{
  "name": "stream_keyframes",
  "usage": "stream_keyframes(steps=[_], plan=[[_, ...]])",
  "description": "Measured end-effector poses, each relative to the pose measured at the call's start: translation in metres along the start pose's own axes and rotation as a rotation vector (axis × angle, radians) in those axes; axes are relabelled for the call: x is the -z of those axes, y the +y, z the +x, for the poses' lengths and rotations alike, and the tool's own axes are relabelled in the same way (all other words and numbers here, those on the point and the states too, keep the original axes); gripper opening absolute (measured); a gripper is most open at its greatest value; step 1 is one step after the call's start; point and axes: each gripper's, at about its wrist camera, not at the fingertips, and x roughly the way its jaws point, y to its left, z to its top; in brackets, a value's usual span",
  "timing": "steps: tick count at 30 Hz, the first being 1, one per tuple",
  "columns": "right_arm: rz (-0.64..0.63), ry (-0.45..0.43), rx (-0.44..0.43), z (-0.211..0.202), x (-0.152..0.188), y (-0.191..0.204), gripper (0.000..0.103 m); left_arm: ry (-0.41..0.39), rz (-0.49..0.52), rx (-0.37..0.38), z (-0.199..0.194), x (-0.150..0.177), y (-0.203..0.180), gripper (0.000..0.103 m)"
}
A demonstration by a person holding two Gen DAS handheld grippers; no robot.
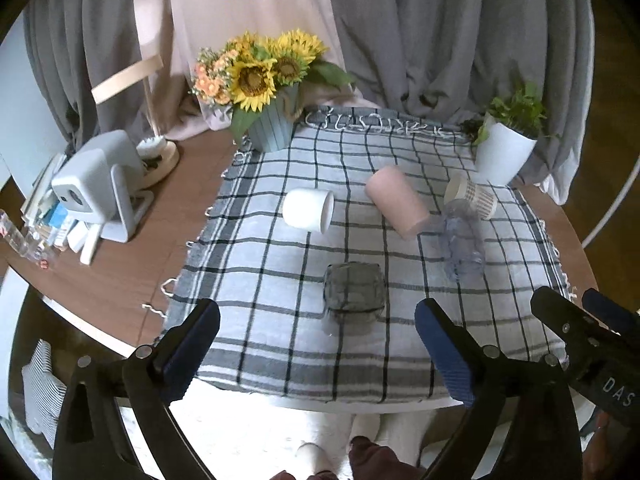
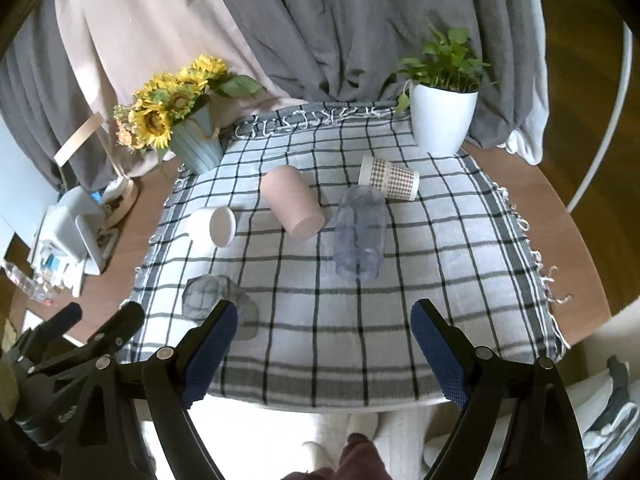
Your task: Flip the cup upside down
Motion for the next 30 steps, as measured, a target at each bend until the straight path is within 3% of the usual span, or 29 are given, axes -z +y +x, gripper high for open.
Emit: stream_keyframes(steps=[14, 30], plan=[[-0.001, -0.105, 0.012, -0.060, 0.046, 0.029, 0.088, -0.083, 0.007, -0.003, -0.057, 0.034, 0.024, 0.102], [-0.015, -0.157, 0.033, -0.080, 0.061, 0.044, 0.089, -0.138, 0.021, -0.015, -0.073, 0.039, 0.035, 0.102]])
